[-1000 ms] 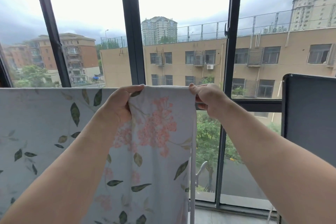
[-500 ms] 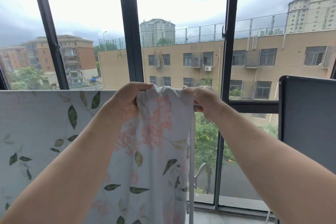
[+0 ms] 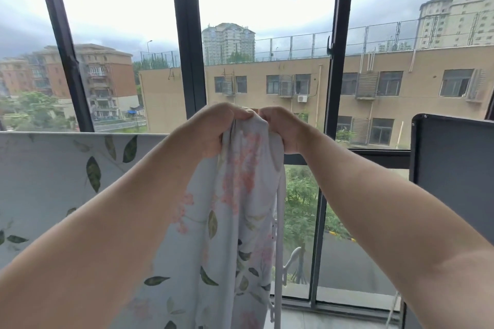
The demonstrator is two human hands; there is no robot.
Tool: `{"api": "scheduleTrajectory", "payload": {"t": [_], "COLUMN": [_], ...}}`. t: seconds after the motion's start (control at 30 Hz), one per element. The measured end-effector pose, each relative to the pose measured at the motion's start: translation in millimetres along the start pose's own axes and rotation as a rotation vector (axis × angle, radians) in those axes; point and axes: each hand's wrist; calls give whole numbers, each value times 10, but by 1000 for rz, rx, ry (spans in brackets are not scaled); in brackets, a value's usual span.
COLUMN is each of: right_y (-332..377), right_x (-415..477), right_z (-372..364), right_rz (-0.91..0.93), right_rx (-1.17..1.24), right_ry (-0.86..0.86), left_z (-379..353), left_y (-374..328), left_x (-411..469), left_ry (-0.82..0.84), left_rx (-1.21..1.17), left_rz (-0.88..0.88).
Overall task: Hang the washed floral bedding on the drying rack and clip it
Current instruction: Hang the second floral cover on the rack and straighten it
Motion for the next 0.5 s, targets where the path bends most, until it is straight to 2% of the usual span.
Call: {"api": "scheduleTrajectory", "payload": {"t": [0.2, 0.37, 0.5], "right_y": [-138, -251, -275], "right_x": [242, 451, 623], "right_z": [136, 310, 314], "right_rz": [-43, 9, -41], "right_rx": [132, 333, 444], "right_ry": [134, 336, 481], "left_z": [-28, -143, -189], "left_y": [13, -3, 64], "left_x": [63, 94, 36], "left_ry": [70, 169, 83], "left_rx": [-46, -36, -124], "left_rz": [-55, -45, 13]}}
Point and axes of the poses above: each hand's wrist, its own x-axis towards the middle knuckle, its own z-axis out of the back of the hand, y = z × x, and after that the axes turned 11 degrees about x, right-handed
